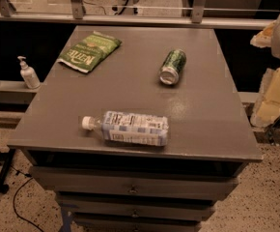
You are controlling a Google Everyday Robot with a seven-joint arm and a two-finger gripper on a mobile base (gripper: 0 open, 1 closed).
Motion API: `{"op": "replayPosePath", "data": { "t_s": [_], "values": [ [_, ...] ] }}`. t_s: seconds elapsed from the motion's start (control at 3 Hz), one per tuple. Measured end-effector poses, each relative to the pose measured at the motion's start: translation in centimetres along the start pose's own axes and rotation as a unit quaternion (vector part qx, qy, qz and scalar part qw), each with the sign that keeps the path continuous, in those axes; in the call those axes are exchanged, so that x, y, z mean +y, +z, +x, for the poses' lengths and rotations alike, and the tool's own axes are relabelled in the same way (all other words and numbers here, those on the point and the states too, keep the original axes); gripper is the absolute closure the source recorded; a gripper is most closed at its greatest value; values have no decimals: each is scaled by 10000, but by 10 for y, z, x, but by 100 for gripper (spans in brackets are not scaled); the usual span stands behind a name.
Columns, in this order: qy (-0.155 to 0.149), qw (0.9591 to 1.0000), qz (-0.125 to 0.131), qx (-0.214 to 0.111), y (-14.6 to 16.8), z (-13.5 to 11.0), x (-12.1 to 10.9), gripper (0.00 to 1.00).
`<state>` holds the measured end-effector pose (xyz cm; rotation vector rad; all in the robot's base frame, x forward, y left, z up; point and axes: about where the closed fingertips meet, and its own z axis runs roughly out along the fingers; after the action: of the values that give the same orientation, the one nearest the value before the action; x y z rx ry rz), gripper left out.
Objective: Pick blue plastic bottle
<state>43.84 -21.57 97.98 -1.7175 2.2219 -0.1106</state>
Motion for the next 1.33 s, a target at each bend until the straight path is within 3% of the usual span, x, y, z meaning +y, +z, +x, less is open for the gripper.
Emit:
{"op": "replayPosePath", "data": {
  "t_s": [0.33, 0.67, 1.0, 1.33],
  "values": [
    [-57, 10000, 38, -44, 3, -1, -7, 0],
    [-376, 9990, 27, -257, 22, -8, -26, 0],
    [-952, 9939, 45, -547, 45, -19, -52, 0],
    [-1615, 9828, 23, -894, 61, -28, -72, 0]
  ]
}}
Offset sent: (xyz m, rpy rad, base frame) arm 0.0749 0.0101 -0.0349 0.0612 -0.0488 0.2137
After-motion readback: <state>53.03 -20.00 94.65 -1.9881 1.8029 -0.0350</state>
